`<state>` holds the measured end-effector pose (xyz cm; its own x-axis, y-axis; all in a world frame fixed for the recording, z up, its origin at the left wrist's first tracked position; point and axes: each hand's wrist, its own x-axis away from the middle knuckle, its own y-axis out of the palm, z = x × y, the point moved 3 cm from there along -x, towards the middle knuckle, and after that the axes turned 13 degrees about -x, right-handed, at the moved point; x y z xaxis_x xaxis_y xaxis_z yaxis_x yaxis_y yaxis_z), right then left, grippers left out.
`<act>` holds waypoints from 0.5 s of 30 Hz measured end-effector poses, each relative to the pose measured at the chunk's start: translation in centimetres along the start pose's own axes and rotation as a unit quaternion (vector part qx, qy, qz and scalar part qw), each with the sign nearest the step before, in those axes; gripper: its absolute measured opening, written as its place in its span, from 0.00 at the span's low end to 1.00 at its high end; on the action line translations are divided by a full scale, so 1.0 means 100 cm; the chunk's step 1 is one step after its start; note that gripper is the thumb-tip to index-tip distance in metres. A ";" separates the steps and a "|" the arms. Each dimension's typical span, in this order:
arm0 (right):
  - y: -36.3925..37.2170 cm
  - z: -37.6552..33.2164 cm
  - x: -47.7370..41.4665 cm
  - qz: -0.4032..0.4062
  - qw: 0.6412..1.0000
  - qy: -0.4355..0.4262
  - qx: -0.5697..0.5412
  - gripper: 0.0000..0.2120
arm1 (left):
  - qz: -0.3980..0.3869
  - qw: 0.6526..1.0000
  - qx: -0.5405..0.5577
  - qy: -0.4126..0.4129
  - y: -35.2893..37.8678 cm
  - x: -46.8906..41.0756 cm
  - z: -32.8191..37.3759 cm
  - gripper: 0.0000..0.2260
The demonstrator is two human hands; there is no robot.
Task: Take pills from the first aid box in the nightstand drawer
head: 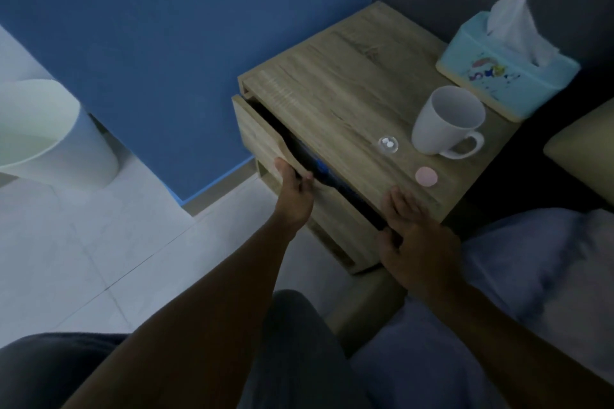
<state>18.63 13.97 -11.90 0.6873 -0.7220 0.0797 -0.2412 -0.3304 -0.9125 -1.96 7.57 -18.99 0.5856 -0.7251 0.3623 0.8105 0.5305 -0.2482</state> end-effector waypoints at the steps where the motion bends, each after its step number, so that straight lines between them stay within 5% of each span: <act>1: 0.000 0.000 0.000 0.006 1.000 -0.005 0.000 0.30 | 0.003 1.000 0.000 0.005 0.004 -0.003 0.003 0.35; 9: 0.015 0.014 0.004 0.096 0.991 -0.080 0.042 0.22 | 0.011 0.999 -0.014 0.028 0.022 -0.015 0.019 0.36; 15: 0.018 0.016 0.004 0.071 0.993 -0.080 0.047 0.24 | 0.002 1.000 -0.022 0.010 0.025 -0.015 0.024 0.36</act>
<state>19.55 14.09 -14.13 0.7526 -0.6494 -0.1093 -0.2825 -0.1685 -0.9444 -0.84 11.08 -18.03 0.5889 -0.7318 0.3431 0.8074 0.5141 -0.2894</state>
